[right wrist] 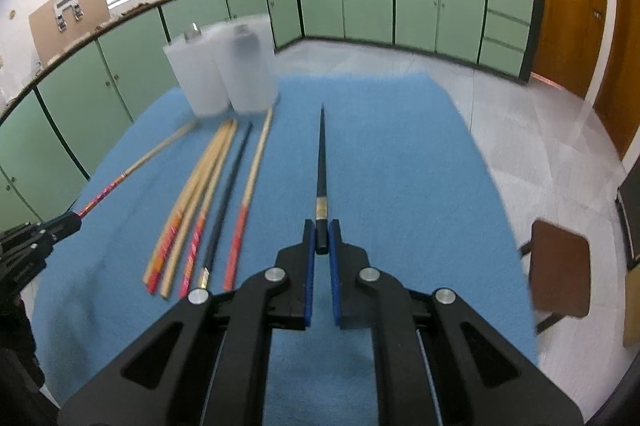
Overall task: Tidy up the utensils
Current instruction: 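Lift both chopsticks and carry them above the white holder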
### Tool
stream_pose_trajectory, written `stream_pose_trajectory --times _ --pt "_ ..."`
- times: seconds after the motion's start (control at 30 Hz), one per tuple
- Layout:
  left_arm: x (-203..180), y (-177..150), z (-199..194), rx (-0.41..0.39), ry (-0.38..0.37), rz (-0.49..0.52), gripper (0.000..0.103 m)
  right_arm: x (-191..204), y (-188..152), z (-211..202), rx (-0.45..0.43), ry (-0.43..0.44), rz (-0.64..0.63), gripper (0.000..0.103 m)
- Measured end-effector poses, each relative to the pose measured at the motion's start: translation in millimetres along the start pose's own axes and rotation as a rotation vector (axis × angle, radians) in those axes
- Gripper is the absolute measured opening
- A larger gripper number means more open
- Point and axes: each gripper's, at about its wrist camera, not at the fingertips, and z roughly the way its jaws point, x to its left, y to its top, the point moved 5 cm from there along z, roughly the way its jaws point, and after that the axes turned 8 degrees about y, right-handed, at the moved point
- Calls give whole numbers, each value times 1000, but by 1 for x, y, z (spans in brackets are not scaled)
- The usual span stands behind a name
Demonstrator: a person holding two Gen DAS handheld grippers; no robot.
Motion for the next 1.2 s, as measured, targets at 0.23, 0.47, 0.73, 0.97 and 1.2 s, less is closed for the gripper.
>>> stream_pose_trajectory --times 0.23,0.47,0.73,0.97,1.2 --pt "2 56 -51 -144 -29 -18 5 13 56 -38 -90 17 -82 6" --pt "-2 104 -69 -234 -61 -4 5 26 113 -49 -86 87 -106 6" --pt "-7 157 -50 -261 -79 40 5 40 180 -43 -33 170 -155 6" --pt "1 192 -73 -326 -114 52 5 52 238 -62 -81 241 -166 6" --pt "10 239 -104 -442 -98 51 5 62 312 -77 -225 265 -161 6"
